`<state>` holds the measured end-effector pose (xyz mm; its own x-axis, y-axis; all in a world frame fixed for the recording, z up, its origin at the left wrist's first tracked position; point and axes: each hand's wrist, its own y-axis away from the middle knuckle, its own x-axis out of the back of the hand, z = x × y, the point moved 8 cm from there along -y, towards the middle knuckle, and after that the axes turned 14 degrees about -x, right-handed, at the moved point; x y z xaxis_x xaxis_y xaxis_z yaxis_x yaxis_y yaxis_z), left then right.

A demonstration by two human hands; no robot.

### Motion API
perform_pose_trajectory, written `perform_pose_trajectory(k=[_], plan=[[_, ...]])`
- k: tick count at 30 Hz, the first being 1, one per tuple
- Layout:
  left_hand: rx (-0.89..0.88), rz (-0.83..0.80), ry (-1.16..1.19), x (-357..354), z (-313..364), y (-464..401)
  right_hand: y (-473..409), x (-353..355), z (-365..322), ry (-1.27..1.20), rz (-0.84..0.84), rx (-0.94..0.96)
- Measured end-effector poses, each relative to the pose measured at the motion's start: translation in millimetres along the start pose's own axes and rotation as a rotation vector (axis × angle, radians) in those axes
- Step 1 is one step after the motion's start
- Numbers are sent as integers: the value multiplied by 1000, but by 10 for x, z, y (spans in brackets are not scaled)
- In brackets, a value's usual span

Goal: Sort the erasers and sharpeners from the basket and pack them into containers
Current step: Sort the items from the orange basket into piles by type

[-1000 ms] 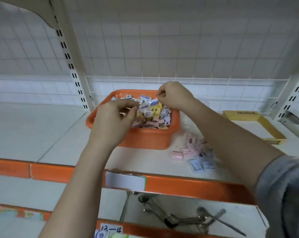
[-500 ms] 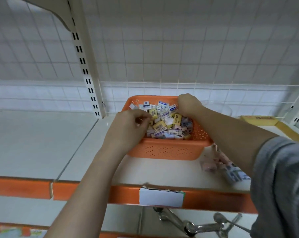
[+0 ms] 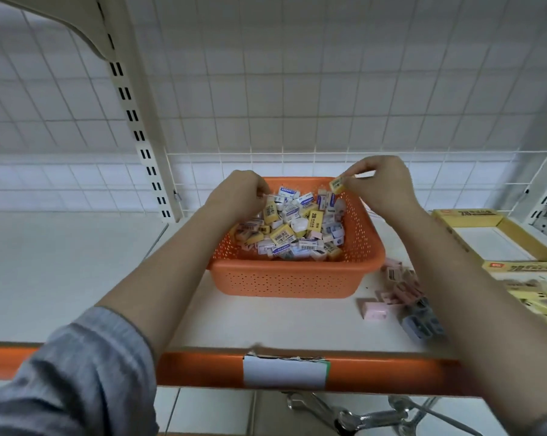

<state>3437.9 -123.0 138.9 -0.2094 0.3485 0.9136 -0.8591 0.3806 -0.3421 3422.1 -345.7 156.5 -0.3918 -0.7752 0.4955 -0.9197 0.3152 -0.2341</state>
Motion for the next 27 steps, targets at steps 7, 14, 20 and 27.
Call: perform_pose_trajectory(k=[7, 14, 20, 27], plan=[[-28, -168, -206, -243, -138, -276, 569, 330, 232, -408, 10, -143], [-32, -192, -288, -251, -181, -313, 825, 338, 362, -526, -1, -234], [-87, -7, -84, 109, 103, -179, 917, 379, 356, -571, 52, -254], [-118, 175, 322, 281, 625, 226, 957, 661, 511, -778, 161, -258]])
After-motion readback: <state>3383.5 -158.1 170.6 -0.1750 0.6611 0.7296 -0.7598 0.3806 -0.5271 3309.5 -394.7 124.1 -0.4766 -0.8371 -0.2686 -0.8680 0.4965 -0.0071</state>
